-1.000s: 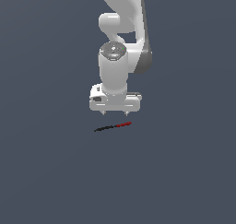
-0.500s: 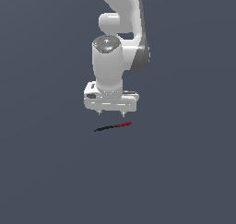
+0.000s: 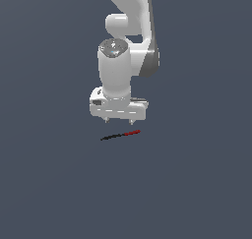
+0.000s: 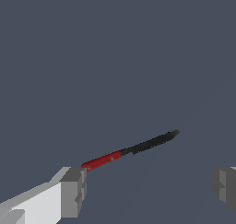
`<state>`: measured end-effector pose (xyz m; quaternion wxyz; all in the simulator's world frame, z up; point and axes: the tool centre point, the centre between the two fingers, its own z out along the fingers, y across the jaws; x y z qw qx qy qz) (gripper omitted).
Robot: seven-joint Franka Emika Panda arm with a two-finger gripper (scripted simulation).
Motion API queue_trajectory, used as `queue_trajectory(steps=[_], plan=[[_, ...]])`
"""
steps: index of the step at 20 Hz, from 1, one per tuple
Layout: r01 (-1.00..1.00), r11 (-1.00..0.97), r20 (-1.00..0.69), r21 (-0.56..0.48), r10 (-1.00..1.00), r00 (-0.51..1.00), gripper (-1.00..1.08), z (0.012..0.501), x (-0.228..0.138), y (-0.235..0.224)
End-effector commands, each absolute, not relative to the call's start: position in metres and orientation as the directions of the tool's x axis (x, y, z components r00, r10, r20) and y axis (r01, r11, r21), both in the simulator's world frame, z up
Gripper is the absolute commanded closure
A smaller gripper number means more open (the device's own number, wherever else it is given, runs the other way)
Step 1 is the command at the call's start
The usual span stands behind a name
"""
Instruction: Pick up the object and move it to a goal position.
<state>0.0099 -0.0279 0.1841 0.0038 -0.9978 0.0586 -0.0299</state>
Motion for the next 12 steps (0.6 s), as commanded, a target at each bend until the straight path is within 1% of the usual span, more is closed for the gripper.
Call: queue_trajectory(steps=[1, 12], plan=[[-0.142, -0.99, 0.058, -0.014, -0.142, 0.988, -0.92, 0.181, 0.009, -0.028], [-0.351, -0.936, 0.038, -0.029, -0.352, 0.935, -0.92, 0.157, 0.005, -0.025]])
